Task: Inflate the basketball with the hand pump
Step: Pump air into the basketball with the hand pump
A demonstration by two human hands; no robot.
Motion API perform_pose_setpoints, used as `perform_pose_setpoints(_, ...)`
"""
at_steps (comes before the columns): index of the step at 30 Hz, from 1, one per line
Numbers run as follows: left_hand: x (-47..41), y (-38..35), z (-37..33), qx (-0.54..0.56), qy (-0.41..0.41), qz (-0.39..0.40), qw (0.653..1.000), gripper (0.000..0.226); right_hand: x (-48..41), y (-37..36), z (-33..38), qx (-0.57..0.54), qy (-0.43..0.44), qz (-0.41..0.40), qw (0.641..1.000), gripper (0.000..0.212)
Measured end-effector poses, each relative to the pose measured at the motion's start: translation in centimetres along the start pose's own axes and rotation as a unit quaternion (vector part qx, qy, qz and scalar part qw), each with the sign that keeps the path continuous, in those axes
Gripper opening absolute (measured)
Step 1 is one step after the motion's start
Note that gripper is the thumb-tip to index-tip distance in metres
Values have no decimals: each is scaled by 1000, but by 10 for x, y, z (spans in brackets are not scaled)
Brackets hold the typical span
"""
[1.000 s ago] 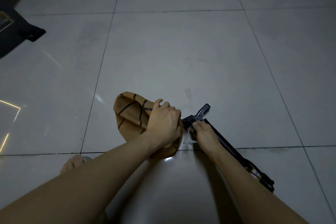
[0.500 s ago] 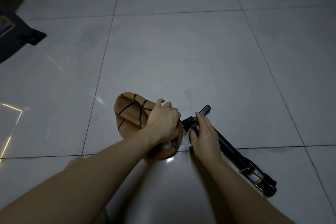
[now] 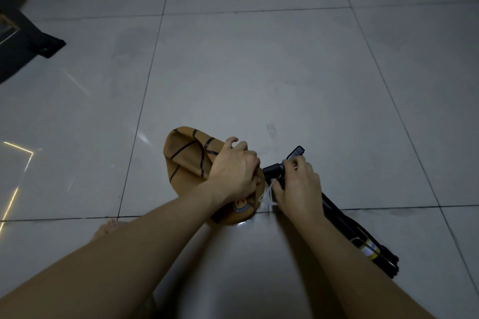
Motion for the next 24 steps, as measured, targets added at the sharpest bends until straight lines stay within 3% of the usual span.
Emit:
perform_pose_setpoints(6, 1, 2, 2, 11, 1, -9, 1000, 20, -4, 4, 3, 106, 15, 17, 994, 63)
perform_pose_setpoints(9, 0, 2, 2, 18, 0, -9, 1000, 20, -7, 9, 3, 99, 12, 4, 995, 52)
perform_pose_setpoints(24, -3, 1, 2, 3, 8, -33, 999, 31, -27, -9, 0, 53, 41, 137, 988, 36)
Point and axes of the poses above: each hand's wrist, its own x-axis away from the middle knuckle, its own y-axis out of the back of the hand, z = x × y, the point moved 10 cm from there along -x, towards the middle knuckle, and after that the axes turned 9 degrees about -x, right-handed, at the moved point
